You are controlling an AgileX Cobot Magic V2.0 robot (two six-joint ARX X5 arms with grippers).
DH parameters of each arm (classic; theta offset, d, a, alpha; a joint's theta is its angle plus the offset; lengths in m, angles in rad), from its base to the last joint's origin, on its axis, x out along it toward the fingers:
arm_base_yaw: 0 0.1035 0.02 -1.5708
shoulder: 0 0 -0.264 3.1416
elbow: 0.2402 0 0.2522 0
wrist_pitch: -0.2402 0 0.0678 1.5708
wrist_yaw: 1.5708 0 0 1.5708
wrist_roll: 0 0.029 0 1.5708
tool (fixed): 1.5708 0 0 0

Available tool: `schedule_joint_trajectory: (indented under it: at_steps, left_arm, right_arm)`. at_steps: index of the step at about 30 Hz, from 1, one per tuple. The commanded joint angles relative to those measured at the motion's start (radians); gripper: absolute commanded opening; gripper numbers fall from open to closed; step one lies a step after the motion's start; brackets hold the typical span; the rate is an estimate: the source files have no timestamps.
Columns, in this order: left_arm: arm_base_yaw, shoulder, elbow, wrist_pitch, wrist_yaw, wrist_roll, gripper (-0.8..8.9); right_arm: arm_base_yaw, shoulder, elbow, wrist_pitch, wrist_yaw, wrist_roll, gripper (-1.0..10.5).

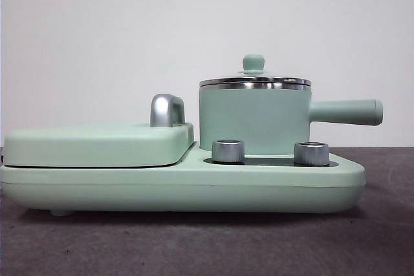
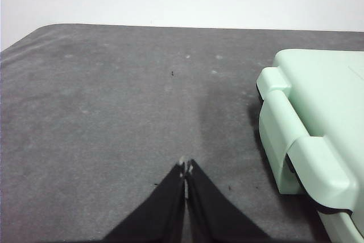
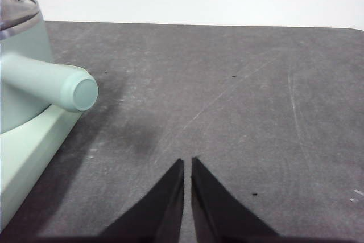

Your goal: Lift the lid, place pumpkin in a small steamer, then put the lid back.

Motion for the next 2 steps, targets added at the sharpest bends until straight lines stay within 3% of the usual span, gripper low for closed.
schedule_joint_trajectory:
  at_steps: [1,2]
  left_arm:
    - [0.000,-0.002,-0.019,-0.005,0.004,0.006,0.06]
    - [0.000,-0.002,-0.019,-0.005,0.004,0.006,0.06]
  right_arm:
    - [-0.002,-0.001,-0.006,0.012,0.004,-0.008,0.2]
    - [-0.002,-0.001,-0.006,0.012,0.004,-0.008,0.2]
